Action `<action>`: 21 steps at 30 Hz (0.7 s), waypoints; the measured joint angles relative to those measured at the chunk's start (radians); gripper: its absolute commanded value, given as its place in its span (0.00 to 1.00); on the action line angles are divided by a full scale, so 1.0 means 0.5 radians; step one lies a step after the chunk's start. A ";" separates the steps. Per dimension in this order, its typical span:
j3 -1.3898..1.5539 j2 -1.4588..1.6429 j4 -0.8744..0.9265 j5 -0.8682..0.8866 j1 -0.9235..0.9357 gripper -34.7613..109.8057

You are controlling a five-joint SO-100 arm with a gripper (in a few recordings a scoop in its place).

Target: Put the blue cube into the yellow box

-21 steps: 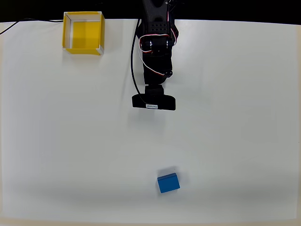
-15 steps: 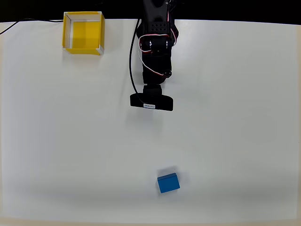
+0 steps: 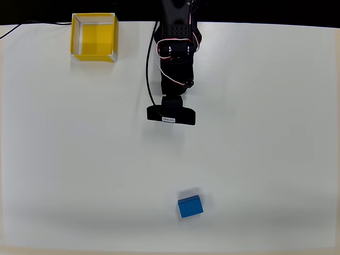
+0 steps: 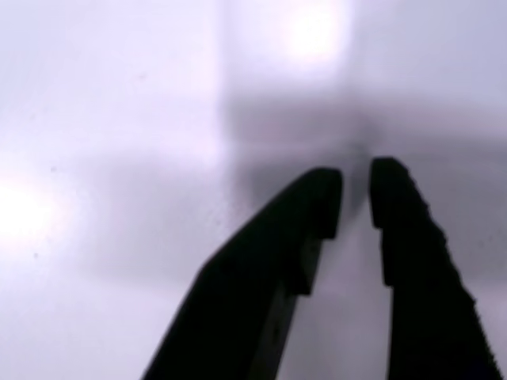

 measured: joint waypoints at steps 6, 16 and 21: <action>-0.077 -0.325 -0.442 0.043 0.003 0.35; -0.752 -1.543 -1.525 0.202 -0.034 0.55; -1.068 -2.123 -1.991 0.181 -0.034 0.61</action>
